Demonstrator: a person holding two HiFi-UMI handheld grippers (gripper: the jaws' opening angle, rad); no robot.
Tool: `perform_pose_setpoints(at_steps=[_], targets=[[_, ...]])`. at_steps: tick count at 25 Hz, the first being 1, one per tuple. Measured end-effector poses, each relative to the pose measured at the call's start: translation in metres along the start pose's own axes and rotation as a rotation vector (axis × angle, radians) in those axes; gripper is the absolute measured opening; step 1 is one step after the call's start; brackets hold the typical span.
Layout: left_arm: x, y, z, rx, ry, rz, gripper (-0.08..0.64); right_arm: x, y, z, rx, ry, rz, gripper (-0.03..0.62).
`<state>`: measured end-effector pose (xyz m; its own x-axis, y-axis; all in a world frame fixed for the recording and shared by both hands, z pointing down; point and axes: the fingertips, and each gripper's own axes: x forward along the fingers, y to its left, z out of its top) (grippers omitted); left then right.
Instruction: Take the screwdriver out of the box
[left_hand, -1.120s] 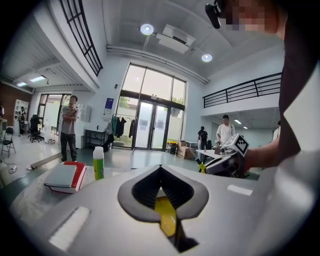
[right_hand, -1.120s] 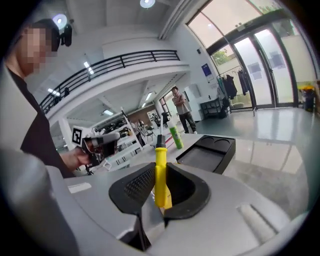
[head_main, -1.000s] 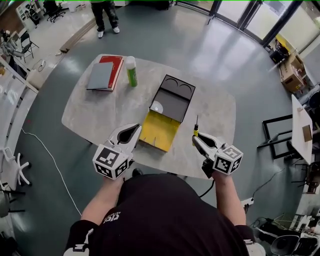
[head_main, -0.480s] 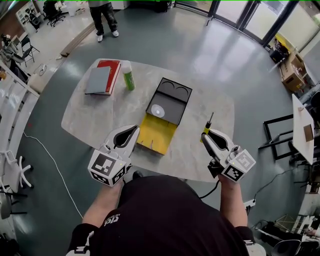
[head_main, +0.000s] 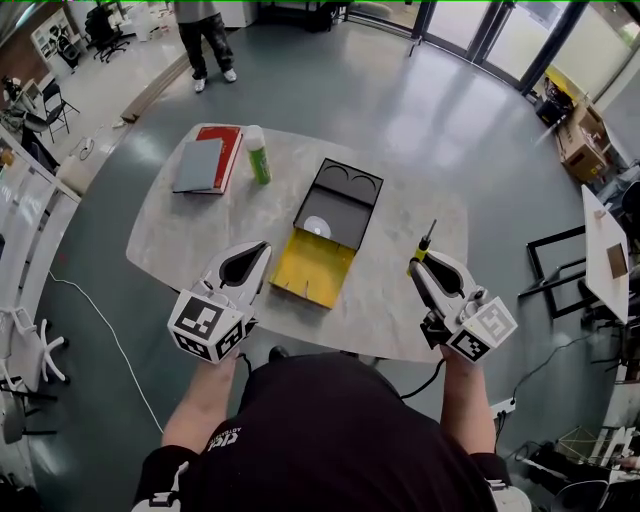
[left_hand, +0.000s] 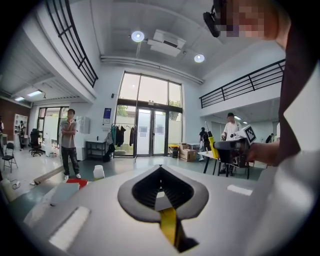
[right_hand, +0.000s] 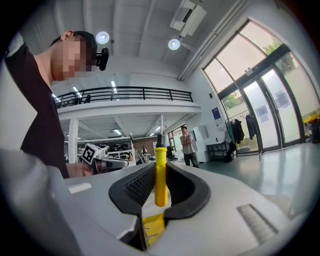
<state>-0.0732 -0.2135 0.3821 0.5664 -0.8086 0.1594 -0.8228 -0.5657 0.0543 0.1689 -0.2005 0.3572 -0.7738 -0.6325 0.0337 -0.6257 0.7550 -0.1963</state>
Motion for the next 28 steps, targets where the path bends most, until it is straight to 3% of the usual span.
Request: perform_pose_setpoints(at_steps=[28], targets=[[-0.010,-0.006,-0.002,-0.010,-0.002,0.010,0.002,0.002,-0.003,-0.010,0.041,0.002,0.002,0.081]])
